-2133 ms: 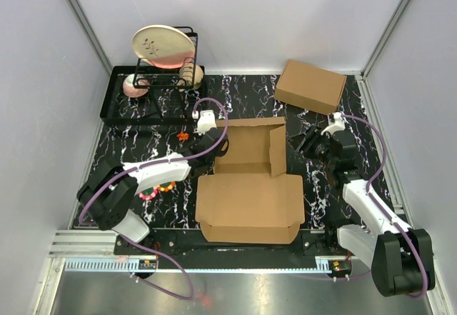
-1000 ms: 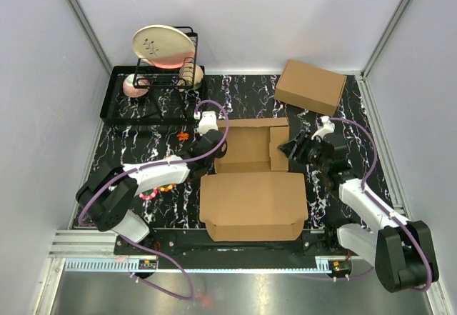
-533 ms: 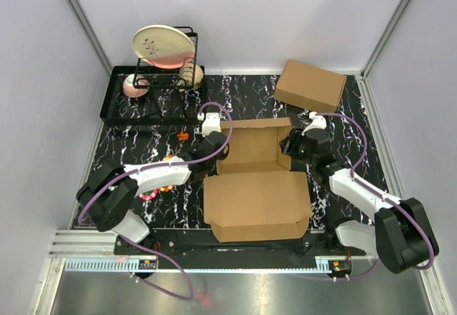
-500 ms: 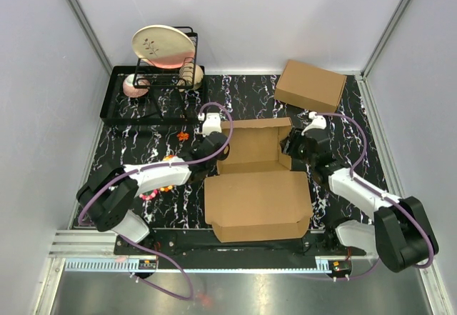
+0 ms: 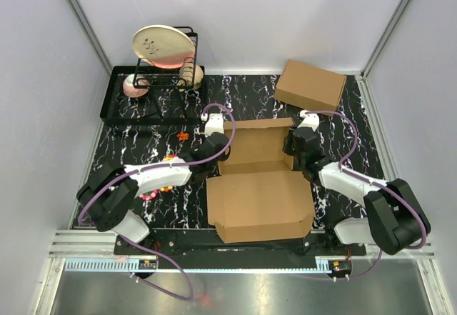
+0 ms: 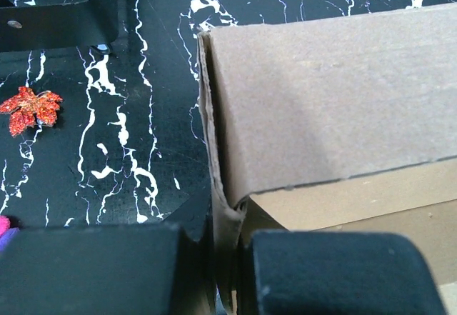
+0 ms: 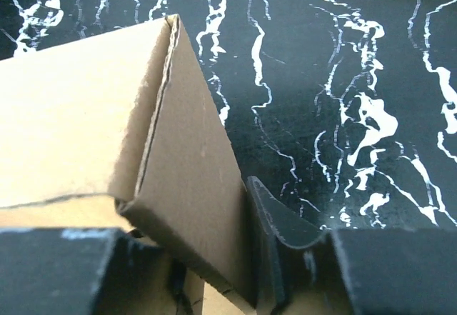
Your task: Fold the paper box
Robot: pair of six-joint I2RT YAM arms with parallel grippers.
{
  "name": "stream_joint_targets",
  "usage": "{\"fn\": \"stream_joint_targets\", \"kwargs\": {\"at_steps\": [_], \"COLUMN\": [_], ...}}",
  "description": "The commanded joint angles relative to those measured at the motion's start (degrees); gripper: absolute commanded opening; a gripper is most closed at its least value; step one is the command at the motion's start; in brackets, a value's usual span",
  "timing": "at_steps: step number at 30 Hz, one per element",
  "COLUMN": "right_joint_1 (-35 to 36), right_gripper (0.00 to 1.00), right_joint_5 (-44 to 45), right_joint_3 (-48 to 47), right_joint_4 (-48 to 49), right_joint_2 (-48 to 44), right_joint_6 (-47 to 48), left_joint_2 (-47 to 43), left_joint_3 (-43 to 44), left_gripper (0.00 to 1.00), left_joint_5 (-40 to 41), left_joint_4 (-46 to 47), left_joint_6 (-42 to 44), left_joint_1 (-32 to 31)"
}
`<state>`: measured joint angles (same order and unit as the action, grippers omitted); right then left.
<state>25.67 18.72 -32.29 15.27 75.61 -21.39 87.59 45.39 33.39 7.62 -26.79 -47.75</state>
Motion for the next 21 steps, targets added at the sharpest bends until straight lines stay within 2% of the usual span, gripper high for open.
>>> {"fn": "stream_joint_targets", "kwargs": {"at_steps": [1,6,7,16,18,20,21], "right_joint_1": [-0.45,-0.36,-0.36,-0.36,-0.36,-0.36,-0.36], "right_gripper": [0.26,0.09,0.02,0.0,0.21,0.35,0.38], "right_joint_5": [8.17,9.75,10.19,11.96,10.55,9.58,9.49], "right_joint_3": [-1.9,-2.16,-2.25,-3.21,-4.0,-4.01,-3.57], "right_joint_4": [1.26,-0.23,-1.37,-5.24,-6.21,-7.62,-7.79], "right_joint_2": [0.5,0.5,0.5,1.9,2.25,2.08,1.56], "right_joint_6": [0.56,-0.23,-0.84,-2.52,-2.61,-3.48,-3.75], "left_joint_2": [-0.14,-0.05,-0.05,0.04,0.21,0.21,0.21], "left_joint_3": [0.41,0.41,0.41,0.49,0.41,0.32,0.23], "left_gripper": [0.0,0.0,0.0,0.0,0.0,0.0,0.0], "left_joint_5": [-4.65,-4.3,-4.21,-3.68,-3.42,-3.24,-3.24], "left_joint_4": [-2.52,-2.78,-2.87,-3.31,-3.57,-3.57,-3.57], "left_joint_6": [0.07,-0.37,-0.46,-0.99,-1.08,-1.34,-1.43], "left_joint_1": [-0.68,-0.59,-0.68,-0.59,-0.68,-0.59,-0.68]}}
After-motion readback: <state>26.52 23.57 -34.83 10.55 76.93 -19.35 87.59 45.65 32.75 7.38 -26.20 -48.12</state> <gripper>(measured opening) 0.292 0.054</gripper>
